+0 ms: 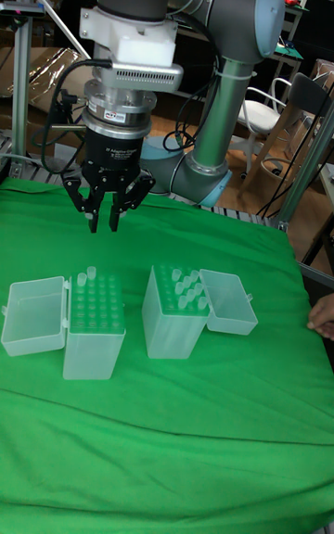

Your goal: Insert a large pipette tip into the holder for large pipette tips

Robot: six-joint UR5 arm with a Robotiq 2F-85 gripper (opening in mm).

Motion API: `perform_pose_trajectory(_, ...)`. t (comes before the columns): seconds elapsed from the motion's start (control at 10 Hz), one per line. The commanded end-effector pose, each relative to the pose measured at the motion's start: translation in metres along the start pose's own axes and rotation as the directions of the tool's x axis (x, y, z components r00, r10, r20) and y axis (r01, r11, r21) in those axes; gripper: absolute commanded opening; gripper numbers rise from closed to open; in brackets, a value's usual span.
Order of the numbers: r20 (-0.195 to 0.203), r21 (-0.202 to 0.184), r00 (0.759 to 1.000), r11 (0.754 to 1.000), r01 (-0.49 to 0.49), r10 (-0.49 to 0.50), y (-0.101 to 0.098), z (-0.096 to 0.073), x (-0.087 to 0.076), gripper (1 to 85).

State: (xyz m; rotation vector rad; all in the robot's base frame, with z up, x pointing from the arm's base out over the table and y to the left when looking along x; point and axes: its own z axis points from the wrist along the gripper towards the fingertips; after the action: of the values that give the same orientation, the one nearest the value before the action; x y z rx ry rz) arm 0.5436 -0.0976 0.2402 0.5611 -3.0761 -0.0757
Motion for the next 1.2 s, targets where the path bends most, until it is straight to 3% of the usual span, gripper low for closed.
perform_pose_trajectory(0.0,0.005,-0.016,1.0,1.0,-0.022,0.022,0.008,0.001,-0.001,32.0)
perform_pose_trajectory(0.3,0.021,0.002,0.993,0.993,-0.115,0.115,0.049,0.014,-0.013,31.3)
perform_pose_trajectory(0.4,0.007,0.01,0.991,0.991,-0.131,0.131,0.06,0.01,-0.012,31.3)
perform_pose_trajectory(0.6,-0.01,0.014,0.987,0.987,-0.162,0.162,0.06,0.01,-0.007,31.0)
perform_pose_trajectory(0.8,0.008,0.011,0.983,0.983,-0.185,0.185,0.06,0.01,-0.012,31.7)
perform_pose_trajectory(0.9,0.005,0.029,0.98,0.98,-0.198,0.198,0.055,0.01,-0.01,28.0)
perform_pose_trajectory(1.0,-0.002,0.043,0.986,0.985,-0.169,0.169,0.052,0.009,-0.008,22.3)
perform_pose_trajectory(1.1,-0.007,0.022,0.993,0.993,-0.114,0.115,0.058,0.01,-0.008,22.7)
